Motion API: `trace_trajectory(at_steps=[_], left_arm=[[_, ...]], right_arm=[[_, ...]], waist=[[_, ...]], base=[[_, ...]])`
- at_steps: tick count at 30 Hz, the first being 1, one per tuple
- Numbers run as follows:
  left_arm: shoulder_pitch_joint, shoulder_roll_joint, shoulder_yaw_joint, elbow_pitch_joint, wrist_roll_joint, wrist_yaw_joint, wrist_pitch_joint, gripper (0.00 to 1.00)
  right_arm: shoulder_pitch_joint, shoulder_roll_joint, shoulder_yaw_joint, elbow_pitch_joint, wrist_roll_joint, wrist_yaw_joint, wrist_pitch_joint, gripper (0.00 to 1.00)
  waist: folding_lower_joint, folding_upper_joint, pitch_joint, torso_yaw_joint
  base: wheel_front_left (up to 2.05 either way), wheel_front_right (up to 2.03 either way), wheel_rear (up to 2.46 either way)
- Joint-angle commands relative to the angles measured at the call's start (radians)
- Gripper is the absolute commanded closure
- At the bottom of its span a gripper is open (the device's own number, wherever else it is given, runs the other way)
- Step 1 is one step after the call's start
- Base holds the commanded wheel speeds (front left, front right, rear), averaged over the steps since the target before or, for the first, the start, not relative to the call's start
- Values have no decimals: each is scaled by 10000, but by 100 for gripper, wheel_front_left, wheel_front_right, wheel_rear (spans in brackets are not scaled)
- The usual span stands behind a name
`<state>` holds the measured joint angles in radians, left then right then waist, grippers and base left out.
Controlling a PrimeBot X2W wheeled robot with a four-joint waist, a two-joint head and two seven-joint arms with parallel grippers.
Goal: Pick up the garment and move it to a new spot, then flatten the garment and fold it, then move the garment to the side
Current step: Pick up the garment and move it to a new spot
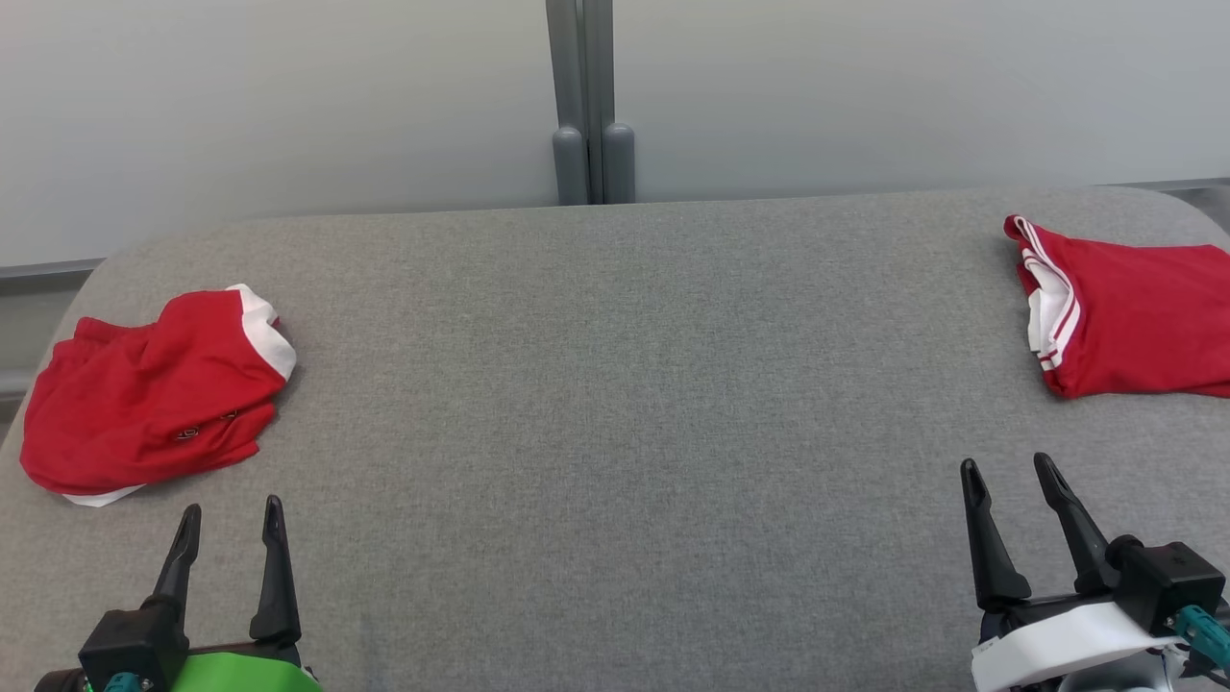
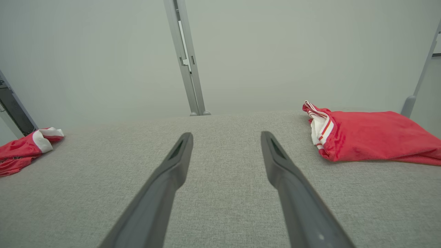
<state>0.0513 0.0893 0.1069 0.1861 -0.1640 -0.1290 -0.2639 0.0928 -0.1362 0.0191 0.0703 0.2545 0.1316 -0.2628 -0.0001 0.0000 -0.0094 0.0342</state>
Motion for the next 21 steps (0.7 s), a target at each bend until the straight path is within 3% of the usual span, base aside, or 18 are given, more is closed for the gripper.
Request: trace_trajectory(at_steps=[1,11,21], left_arm=[[70,78,21,2,29,-31,-3,0],[43,133,75,34,30,-31,-2,0],[137,149,293,61,113,27,-2,0]], right_arm=[[-7,9,25,42,85,-20,-25,0],[33,66,114,139,75,-20,-25,0],[7,105,323,313,138,-20,-25,0]], waist=[[1,0,-3,14],[1,0,-41,477],[1,0,39,1850]], base=[[0,0,0],[0,0,0],[0,0,0]])
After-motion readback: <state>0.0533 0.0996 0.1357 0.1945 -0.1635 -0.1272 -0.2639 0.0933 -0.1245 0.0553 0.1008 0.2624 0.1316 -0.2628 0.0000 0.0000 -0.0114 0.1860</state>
